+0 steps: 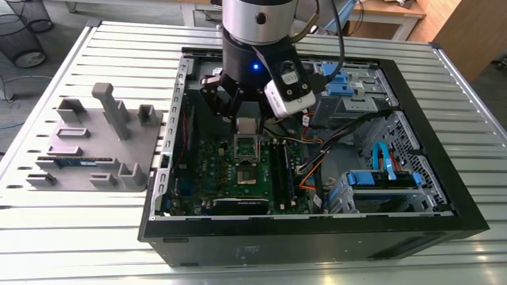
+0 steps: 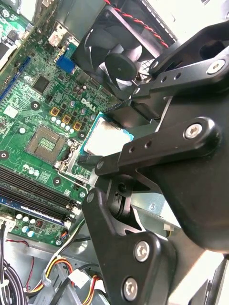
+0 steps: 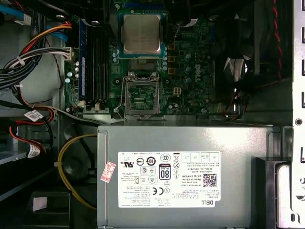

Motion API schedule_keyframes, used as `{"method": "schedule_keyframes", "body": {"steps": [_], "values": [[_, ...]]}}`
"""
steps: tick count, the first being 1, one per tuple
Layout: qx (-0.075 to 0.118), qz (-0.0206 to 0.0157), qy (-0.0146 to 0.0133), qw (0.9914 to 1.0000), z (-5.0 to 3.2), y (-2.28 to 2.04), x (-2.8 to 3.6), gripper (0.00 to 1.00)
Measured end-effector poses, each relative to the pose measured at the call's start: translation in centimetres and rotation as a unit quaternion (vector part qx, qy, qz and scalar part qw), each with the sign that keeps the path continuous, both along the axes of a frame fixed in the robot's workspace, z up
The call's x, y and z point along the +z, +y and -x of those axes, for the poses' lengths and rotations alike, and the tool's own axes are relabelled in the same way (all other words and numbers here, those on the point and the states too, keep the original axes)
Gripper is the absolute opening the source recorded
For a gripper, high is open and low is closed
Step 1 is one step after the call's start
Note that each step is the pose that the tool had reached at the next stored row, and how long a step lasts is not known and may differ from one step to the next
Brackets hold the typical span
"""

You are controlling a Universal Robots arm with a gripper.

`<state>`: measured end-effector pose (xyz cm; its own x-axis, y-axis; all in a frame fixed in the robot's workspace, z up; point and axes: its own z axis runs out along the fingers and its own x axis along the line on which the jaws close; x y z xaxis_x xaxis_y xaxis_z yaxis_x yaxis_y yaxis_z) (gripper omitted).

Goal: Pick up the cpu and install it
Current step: 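Place the cpu into insertion slot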

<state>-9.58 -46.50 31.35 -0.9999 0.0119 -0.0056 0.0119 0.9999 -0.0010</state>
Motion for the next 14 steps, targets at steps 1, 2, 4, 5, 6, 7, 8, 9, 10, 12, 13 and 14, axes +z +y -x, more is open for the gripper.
{"method": "schedule_keyframes", "body": {"steps": [1,2,4,5,6,7,8,9,10,12,13,14], "values": [[0.000,0.0000,0.0000,1.00000,0.00,0.00,0.00,0.47],[0.000,0.0000,0.0000,1.00000,0.00,0.00,0.00,0.47],[0.000,0.0000,0.0000,1.00000,0.00,0.00,-0.01,0.47],[0.000,0.0000,0.0000,1.00000,0.00,0.00,-0.02,0.47],[0.000,-0.0002,-0.0001,1.00000,0.00,0.00,-0.06,0.47],[0.000,-0.0002,-0.0001,1.00000,0.00,0.00,-0.12,0.47],[0.000,-0.0001,-0.0001,1.00000,0.00,0.00,-0.19,0.47],[0.000,0.0000,0.0000,1.00000,0.00,0.00,-0.28,0.47],[0.000,0.0000,0.0000,1.00000,0.00,0.00,-0.38,0.47],[0.000,0.0000,0.0000,1.00000,0.00,0.00,-0.59,0.47],[0.000,0.0000,0.0000,1.00000,0.00,0.00,-0.69,0.47],[0.000,0.0000,0.0000,1.00000,0.00,0.00,-0.81,0.47]]}}
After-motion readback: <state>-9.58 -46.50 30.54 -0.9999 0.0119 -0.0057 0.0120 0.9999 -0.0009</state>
